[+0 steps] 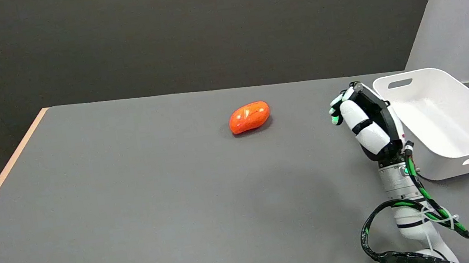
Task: Pick up mango.
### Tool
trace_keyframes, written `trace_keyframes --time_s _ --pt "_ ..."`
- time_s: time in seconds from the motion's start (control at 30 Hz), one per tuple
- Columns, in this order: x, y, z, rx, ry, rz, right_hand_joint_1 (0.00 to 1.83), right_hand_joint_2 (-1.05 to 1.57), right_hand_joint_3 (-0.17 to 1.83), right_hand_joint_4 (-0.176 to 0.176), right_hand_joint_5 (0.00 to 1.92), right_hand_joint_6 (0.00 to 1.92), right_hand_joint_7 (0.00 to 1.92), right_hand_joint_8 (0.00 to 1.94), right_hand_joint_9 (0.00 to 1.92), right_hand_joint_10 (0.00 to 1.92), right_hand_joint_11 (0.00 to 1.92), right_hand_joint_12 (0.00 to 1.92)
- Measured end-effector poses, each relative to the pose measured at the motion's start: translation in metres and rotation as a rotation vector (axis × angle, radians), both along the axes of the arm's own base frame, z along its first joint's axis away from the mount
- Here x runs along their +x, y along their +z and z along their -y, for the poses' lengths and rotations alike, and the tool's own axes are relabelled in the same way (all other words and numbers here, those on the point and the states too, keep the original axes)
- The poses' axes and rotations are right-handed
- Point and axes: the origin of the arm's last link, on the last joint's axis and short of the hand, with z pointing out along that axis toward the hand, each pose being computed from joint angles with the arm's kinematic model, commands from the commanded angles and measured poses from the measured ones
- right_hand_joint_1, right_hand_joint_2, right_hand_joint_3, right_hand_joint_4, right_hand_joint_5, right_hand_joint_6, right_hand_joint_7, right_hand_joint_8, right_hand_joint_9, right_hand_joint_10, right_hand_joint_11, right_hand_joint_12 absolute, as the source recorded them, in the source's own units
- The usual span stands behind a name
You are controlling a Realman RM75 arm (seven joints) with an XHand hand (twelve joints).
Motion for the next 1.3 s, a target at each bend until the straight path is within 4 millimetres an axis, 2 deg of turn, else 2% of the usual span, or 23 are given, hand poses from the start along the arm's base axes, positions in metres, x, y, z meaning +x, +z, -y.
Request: trace_keyframes --time_s 0.03,0.1,0.17,0.23,0.3,0.37,0.4,0.5,0.6,0.67,0.77,1.03,1.1,1.23,1.3 --pt "0.0 0.001 0.0 -0.004 0.003 -0.001 0.92 1.07 0.47 0.043 0.68 1.54 0.84 1.15 0.76 1.41 0.76 1.92" --pt "0.001 0.004 -0.001 -0.011 0.008 -0.005 0.92 1.08 0.47 0.013 0.66 1.58 0.87 1.09 0.78 1.35 0.73 1.92" --pt "0.003 0.006 -0.001 -0.019 0.015 -0.015 0.92 1.1 0.44 0.015 0.66 1.57 0.86 1.08 0.77 1.35 0.7 1.89" --pt "0.005 0.007 -0.001 -0.029 0.021 -0.031 0.92 1.13 0.36 0.027 0.65 1.55 0.77 1.07 0.69 1.37 0.58 1.81" --pt "0.009 0.009 0.0 -0.044 0.03 -0.054 0.72 0.79 0.83 -0.035 0.54 1.2 0.74 1.02 0.64 1.32 0.52 1.75" --pt "0.014 0.009 0.001 -0.063 0.039 -0.084 0.74 0.73 0.89 0.002 0.48 1.05 0.64 0.81 0.53 1.19 0.38 1.63" --pt "0.016 0.01 0.001 -0.074 0.044 -0.101 0.74 0.73 0.89 0.009 0.46 1.02 0.63 0.77 0.5 1.16 0.34 1.59" --pt "0.026 0.01 0.004 -0.115 0.058 -0.166 0.75 0.72 0.91 0.016 0.4 0.87 0.55 0.65 0.42 1.05 0.22 1.46" --pt "0.039 0.009 0.009 -0.171 0.073 -0.25 0.67 0.69 0.99 0.01 0.28 0.58 0.4 0.51 0.31 0.86 0.09 1.23" --pt "0.048 0.009 0.014 -0.212 0.08 -0.308 0.67 0.67 1.0 0.019 0.23 0.48 0.34 0.45 0.25 0.78 0.04 1.15" --pt "0.063 0.006 0.024 -0.273 0.092 -0.394 0.65 0.65 1.0 0.027 0.22 0.46 0.32 0.42 0.22 0.74 0.03 1.12" --pt "0.113 -0.01 0.077 -0.337 0.106 -0.634 0.6 0.62 0.93 0.047 0.18 0.39 0.26 0.31 0.16 0.62 0.0 1.1" --pt "0.125 -0.018 0.094 -0.313 0.101 -0.704 0.55 0.6 0.97 0.057 0.15 0.4 0.22 0.32 0.15 0.61 0.0 1.08" --pt "0.147 -0.042 0.129 -0.236 0.099 -0.86 0.53 0.6 0.93 0.06 0.13 0.34 0.18 0.26 0.13 0.54 0.0 1.1" --pt "0.155 -0.054 0.144 -0.196 0.098 -0.941 0.48 0.57 1.0 0.068 0.07 0.37 0.11 0.27 0.08 0.54 0.0 1.0"
